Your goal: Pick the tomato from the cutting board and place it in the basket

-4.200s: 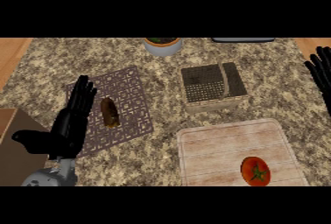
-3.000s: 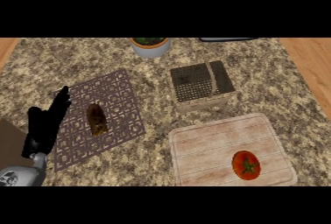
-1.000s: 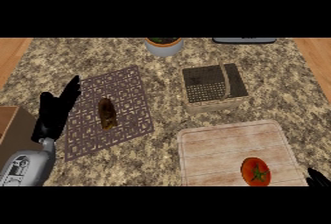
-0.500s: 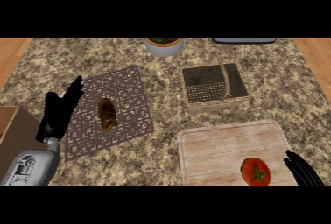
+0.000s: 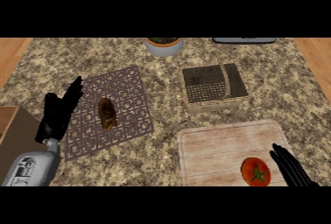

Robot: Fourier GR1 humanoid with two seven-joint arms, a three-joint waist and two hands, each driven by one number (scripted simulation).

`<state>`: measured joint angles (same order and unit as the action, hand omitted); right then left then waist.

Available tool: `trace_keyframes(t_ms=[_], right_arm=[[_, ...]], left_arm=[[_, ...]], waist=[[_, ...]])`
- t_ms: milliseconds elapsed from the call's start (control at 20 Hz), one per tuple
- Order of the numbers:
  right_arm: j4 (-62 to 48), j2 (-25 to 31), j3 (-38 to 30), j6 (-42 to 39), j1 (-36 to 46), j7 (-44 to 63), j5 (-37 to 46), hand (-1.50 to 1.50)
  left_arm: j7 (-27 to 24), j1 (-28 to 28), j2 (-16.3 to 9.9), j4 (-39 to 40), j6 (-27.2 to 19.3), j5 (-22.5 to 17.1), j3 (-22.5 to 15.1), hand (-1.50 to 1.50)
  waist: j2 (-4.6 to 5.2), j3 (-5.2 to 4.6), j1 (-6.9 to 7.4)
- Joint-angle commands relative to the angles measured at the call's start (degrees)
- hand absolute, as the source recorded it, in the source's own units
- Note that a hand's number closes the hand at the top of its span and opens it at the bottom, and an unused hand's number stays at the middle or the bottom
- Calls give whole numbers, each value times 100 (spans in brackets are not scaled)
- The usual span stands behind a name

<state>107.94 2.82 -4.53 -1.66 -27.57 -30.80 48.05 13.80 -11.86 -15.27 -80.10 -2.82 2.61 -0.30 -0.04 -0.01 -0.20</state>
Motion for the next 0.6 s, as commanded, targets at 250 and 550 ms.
trace_keyframes(t_ms=[250, 550], right_arm=[[-360, -82, 180, 58, 197, 310, 344, -150], [-1239, -131, 80, 382, 796, 202, 283, -150]], left_arm=[[-222, -113, 157, 184, 81, 243, 202, 0], [-31, 106, 385, -103, 3, 420, 82, 0]], waist=[[2, 0, -6], [1, 2, 19]])
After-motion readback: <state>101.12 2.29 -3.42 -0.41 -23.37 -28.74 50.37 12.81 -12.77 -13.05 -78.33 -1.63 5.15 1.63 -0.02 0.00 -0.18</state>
